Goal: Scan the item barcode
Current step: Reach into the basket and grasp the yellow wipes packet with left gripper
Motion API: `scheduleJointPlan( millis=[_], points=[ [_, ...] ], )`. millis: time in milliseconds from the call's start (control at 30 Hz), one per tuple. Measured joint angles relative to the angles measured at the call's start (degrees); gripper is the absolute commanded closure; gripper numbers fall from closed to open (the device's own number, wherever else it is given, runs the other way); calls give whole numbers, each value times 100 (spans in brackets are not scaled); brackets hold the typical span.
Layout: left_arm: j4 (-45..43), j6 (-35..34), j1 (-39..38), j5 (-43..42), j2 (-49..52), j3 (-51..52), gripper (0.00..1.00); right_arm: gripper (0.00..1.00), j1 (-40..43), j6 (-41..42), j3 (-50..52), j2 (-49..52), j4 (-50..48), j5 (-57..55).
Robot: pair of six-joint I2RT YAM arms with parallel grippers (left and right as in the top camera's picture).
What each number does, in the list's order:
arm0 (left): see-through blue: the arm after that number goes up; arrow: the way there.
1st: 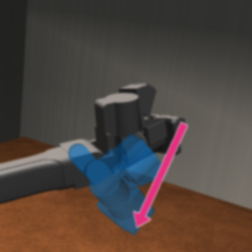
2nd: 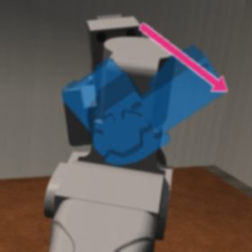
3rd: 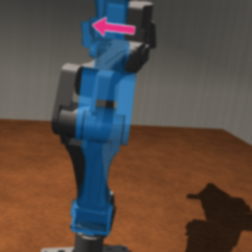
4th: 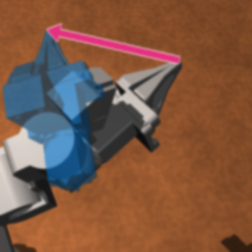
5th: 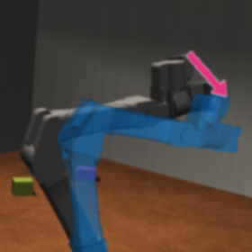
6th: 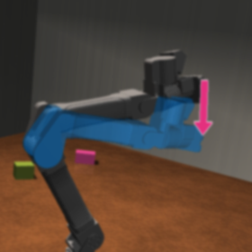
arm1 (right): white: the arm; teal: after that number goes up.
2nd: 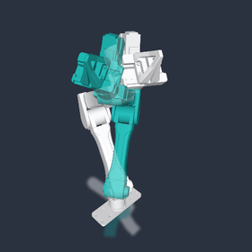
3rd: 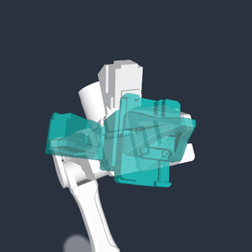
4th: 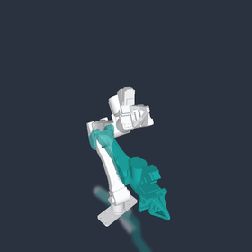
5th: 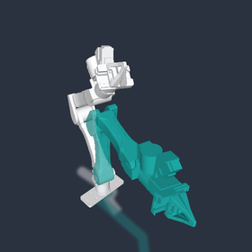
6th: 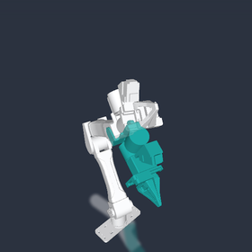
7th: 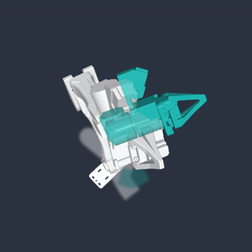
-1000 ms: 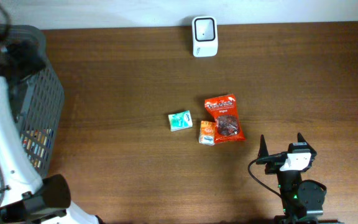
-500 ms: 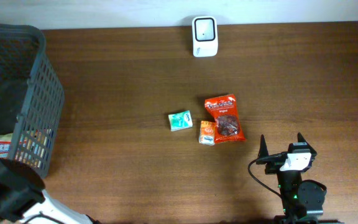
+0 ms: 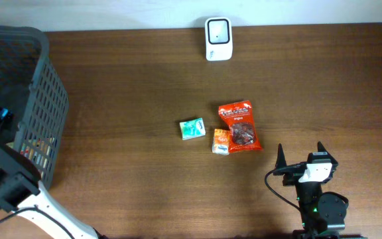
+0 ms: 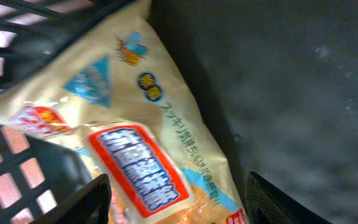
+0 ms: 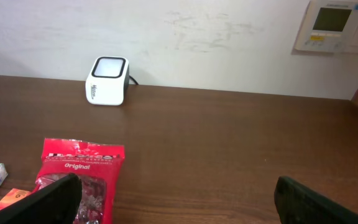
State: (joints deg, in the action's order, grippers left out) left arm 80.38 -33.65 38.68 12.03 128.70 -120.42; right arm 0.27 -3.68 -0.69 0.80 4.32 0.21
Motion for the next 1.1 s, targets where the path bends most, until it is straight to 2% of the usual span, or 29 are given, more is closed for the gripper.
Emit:
scheduleJointPlan(
  millis=[233, 433, 533, 667, 733, 900, 933, 967, 1033, 1067, 1100],
  points=[
    [26, 0, -160, 20, 575, 184, 29, 1, 0, 2, 0, 0, 0, 0],
    [269, -199, -160, 638, 590, 216, 30, 1, 0, -2, 0, 0, 0, 0],
    [107, -227, -160, 739, 590, 420, 30, 2, 0, -4, 0, 0, 0, 0],
    [-120, -258, -160, 876, 549, 791, 71, 1, 0, -4, 0, 0, 0, 0],
    [-111, -232, -160, 905, 546, 831, 100, 1, 0, -4, 0, 0, 0, 0],
    [452, -197, -162, 728, 597, 297, 100, 2, 0, 0, 0, 0, 0, 0],
    [658, -197, -157, 629, 601, 24, 97, 1, 0, -2, 0, 0, 0, 0],
    [848, -197, -160, 566, 601, -271, 88, 1, 0, -4, 0, 0, 0, 0],
    [951, -179, -160, 511, 599, -542, 81, 1, 0, -2, 0, 0, 0, 0],
    [940, -184, -160, 535, 599, -560, 46, 1, 0, -2, 0, 0, 0, 0],
    [903, -173, -160, 573, 599, -557, 18, 1, 0, 0, 0, 0, 0, 0]
  ],
)
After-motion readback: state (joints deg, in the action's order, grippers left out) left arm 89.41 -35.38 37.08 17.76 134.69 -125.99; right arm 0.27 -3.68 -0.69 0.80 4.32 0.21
